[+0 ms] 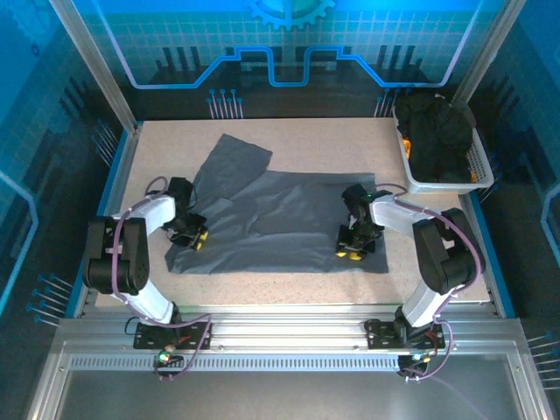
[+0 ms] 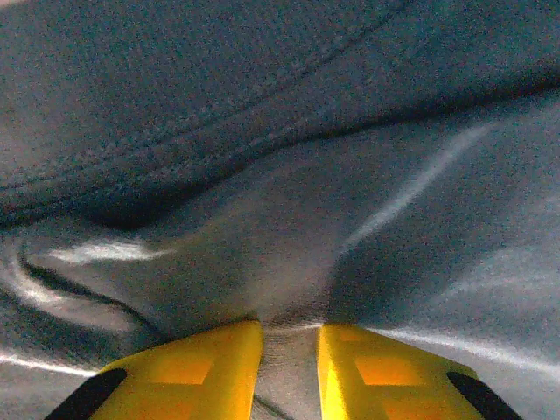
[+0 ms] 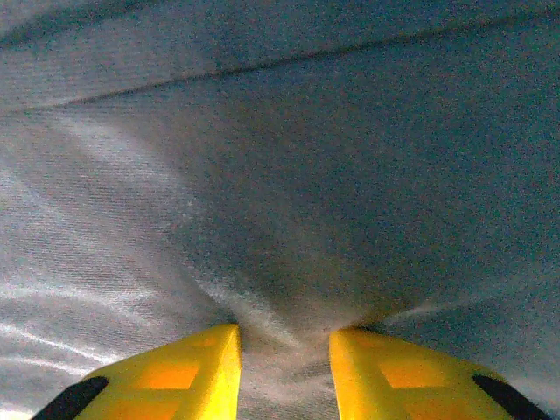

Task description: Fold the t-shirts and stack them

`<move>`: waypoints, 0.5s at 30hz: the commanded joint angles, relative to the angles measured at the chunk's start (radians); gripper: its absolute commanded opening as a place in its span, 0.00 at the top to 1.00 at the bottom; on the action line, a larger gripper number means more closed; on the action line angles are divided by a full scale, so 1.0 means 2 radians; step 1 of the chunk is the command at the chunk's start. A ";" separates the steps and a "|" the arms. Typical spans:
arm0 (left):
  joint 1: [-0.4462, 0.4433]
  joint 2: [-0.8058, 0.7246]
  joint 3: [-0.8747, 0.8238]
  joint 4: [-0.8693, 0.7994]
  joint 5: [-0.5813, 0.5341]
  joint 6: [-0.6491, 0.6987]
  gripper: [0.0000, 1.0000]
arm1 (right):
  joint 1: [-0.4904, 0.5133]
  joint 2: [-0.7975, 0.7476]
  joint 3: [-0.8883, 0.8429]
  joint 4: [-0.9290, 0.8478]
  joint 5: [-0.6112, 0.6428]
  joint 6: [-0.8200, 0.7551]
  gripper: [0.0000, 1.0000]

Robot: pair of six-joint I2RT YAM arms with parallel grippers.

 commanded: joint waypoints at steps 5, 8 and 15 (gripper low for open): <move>0.071 -0.029 -0.047 -0.049 -0.030 0.000 0.74 | 0.063 0.031 0.032 -0.043 -0.046 0.017 0.63; 0.083 -0.034 -0.031 -0.058 -0.037 0.007 0.72 | 0.062 0.024 0.049 -0.052 -0.059 0.020 0.62; 0.023 -0.015 0.119 -0.065 -0.090 0.035 0.58 | 0.022 -0.041 0.091 0.001 -0.039 0.019 0.56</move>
